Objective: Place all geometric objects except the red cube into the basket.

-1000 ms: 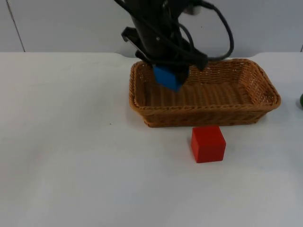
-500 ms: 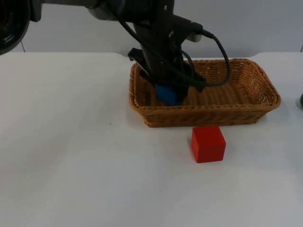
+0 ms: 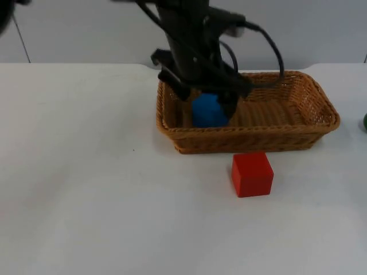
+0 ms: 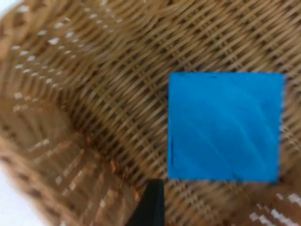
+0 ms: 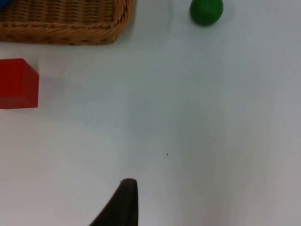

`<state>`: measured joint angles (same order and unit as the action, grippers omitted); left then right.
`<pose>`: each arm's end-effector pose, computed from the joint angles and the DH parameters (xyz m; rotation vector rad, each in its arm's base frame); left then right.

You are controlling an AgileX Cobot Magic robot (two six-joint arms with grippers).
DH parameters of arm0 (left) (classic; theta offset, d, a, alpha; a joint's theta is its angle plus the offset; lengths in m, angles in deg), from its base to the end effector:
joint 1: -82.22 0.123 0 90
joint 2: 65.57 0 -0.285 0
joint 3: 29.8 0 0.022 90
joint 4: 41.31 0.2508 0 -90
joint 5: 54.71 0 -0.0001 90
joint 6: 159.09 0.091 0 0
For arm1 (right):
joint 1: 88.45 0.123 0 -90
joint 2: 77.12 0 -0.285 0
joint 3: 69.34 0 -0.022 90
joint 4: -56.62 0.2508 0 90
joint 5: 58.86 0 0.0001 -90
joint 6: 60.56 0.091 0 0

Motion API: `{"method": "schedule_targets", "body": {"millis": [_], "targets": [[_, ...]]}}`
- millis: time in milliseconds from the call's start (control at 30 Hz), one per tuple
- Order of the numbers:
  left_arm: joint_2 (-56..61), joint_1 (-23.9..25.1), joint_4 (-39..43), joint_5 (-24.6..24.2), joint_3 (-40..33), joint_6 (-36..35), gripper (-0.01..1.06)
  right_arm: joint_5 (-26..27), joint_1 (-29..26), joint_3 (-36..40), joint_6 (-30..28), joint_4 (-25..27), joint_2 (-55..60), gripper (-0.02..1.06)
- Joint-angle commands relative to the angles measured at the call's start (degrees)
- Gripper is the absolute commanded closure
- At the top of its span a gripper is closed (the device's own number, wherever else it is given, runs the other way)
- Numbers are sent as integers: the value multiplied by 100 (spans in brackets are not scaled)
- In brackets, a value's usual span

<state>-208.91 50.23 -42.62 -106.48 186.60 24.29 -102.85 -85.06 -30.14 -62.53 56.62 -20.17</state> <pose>0.4299 -0.2705 0.1563 0.8309 2.6554 -0.1570 0.1543 0.0091 0.2870 -0.1144 2.4433 0.0110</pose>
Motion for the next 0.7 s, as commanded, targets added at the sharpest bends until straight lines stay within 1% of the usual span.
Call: {"method": "schedule_targets", "body": {"millis": [0,133,200,233,300,367,433,467,500,533,600,667], "targets": [[396,6,-23,-348,36,-3,21,96,-32,41,-15,0,-17,-1],[908,6,-4,-999,36,-87,21,118,-32,41,-15,0,-17,-1],[959,6,-12,-1058,36,-87,21,118,-32,41,-15,0,-17,-1],[1075,6,-17,-1320,26,-87,21,118,-32,41,-15,0,-17,-1],[1141,6,-43,-1463,26,-87,21,131,-32,41,-15,0,-17,-1],[1212,6,-245,-1590,-15,-87,21,131,-32,41,-15,0,-17,-1],[1238,6,-336,-1604,-92,-87,21,131,-32,41,-15,0,-17,-1],[1292,6,-407,-1604,-204,-87,21,131,-32,41,-15,0,-17,-1],[1428,6,-416,-1487,-515,-65,21,131,-32,41,-15,0,-17,-1],[1428,6,-416,-1487,-515,-65,21,131,-32,41,-15,0,-17,-1],[1652,6,-416,-1240,-1049,-67,21,131,-32,41,-15,0,-17,-1],[1976,17,-369,-961,-1737,-67,21,131,-32,41,-15,0,-17,-1]]}}
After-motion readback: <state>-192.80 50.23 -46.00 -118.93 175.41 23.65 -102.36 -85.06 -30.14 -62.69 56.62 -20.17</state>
